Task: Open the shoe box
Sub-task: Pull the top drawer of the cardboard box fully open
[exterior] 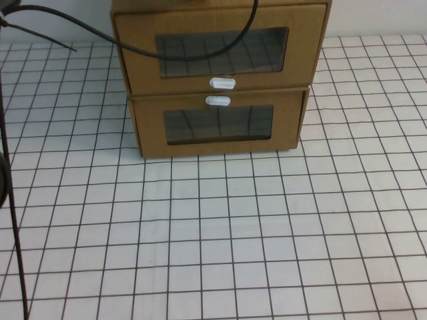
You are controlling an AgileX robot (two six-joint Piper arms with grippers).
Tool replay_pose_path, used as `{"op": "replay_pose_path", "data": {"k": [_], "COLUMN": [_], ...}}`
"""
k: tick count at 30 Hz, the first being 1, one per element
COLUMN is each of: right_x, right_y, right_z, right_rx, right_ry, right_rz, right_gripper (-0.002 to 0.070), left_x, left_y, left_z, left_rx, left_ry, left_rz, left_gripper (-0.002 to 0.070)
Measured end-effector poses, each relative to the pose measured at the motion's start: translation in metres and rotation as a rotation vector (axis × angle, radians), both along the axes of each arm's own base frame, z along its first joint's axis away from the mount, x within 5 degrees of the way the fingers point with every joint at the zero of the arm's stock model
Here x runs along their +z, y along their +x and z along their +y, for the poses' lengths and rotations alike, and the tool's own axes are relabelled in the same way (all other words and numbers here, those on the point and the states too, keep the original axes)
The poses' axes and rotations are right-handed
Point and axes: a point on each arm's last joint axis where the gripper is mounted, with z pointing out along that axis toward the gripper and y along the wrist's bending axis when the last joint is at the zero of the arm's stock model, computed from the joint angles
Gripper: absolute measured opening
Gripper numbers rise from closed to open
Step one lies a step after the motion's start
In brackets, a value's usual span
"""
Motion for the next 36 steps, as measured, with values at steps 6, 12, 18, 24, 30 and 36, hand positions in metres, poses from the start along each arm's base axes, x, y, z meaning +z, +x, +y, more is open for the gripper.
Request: {"op": "replay_pose_path", "data": {"k": [6, 12, 18, 24, 30, 36], "right_x": [0.0, 0.0, 0.016, 0.03, 0.032, 0.06], "right_y": [0.0, 0.0, 0.003, 0.004, 0.004, 0.01], "right_z": [0.0, 0.0, 0.0, -0.005, -0.006, 0.009], "right_rx": [0.0, 0.0, -0.039, -0.119, -0.139, -0.032], "right_ry": [0.0, 0.0, 0.203, 0.559, 0.714, 0.7], "right_rz": [0.0, 0.0, -0.157, -0.271, -0.264, -0.08], "right_gripper": [-0.0013, -0.0014, -0.0014, -0.0013, -0.0013, -0.0013], "left_x": [-0.001, -0.001, -0.002, -0.002, -0.002, -0.002], "left_y": [0.001, 0.002, 0.002, 0.002, 0.002, 0.002], "left_z": [0.0, 0.0, 0.0, 0.0, 0.0, -0.001], "left_rx": [0.002, 0.006, 0.01, 0.01, 0.009, 0.007], "left_ry": [0.002, 0.006, 0.006, 0.006, 0.004, 0.004], "left_rz": [0.0, -0.002, 0.0, 0.0, 0.001, 0.001], "left_gripper": [-0.0002, -0.0002, -0.0002, -0.0002, -0.0002, -0.0002]}}
